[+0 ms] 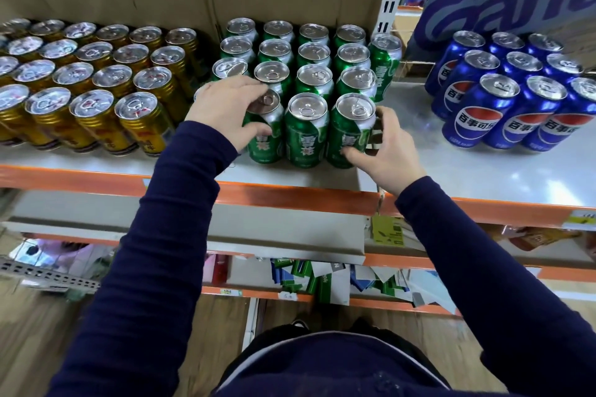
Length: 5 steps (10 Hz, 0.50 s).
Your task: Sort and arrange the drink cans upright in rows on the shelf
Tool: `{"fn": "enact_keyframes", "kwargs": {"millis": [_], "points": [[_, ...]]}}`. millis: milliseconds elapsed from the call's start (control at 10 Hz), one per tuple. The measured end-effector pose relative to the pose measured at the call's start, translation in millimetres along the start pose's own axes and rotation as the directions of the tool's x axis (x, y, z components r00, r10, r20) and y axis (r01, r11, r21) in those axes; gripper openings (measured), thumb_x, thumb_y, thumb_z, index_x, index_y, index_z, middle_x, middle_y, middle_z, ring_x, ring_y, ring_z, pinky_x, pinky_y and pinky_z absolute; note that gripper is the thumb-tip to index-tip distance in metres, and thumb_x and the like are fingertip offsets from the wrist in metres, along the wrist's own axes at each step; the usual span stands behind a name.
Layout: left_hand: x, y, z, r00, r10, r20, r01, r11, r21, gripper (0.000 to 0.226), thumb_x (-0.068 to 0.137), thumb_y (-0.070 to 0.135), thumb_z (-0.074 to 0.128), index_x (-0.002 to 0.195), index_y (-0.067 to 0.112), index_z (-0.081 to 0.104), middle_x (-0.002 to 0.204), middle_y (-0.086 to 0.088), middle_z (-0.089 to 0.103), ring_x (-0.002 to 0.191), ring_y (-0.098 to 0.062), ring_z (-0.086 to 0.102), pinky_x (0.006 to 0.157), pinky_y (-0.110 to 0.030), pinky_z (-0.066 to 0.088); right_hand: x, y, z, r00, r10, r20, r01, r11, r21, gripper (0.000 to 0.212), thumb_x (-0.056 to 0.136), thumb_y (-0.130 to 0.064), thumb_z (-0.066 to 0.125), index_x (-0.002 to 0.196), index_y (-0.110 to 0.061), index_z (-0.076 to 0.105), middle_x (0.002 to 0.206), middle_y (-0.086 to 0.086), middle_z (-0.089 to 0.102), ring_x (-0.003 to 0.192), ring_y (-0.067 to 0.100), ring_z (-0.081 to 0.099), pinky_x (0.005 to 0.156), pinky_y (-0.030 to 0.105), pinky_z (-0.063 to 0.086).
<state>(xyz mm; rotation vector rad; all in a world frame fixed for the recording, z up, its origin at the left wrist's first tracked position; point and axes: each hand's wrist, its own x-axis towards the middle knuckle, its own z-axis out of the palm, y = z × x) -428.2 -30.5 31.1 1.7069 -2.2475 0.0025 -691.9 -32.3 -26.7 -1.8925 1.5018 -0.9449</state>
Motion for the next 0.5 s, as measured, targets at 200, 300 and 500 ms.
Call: {"fn": "enact_keyframes", "kwargs": {"millis": [200,300,500], "points": [[-2,5,4,0.999,-0.039,-0.036,0.04,0.998,0.045,0.068,0.079,0.034,0.071,0.135,0.006,0.046,0.136,-0.012,0.051,0.124,-0.033,0.046,0.104,-0.05,0.034,-4,2,-2,1.0,-0.01,0.006,0.01,0.999,-0.044,0.072,0.078,-0.034,0.074,0.135,-0.015,0.036,0.123,0.002,0.057,0.11,0.018,0.054,0.092,0.032,0.046],[-11,17,10,0.997,-0.067,-0.048,0.07,0.996,0.05,0.059,0.086,0.028,0.064,0.137,0.009,0.043,0.142,-0.01,0.043,0.128,-0.033,0.041,0.107,-0.049,0.03,-7,4,-7,0.999,-0.042,0.02,0.044,0.991,-0.126,0.066,0.08,-0.035,0.072,0.133,-0.013,0.042,0.126,0.005,0.057,0.112,0.018,0.053,0.093,0.028,0.042],[-33,45,19,0.978,-0.071,-0.197,0.081,0.996,0.045,0.048,0.089,0.027,0.06,0.133,0.012,0.049,0.141,-0.009,0.045,0.129,-0.032,0.04,0.105,-0.047,0.028,-31,13,-24,0.991,-0.135,0.001,0.129,0.949,-0.287,0.041,0.086,-0.02,0.064,0.124,-0.007,0.056,0.118,0.01,0.06,0.11,0.023,0.053,0.088,0.022,0.035]]}}
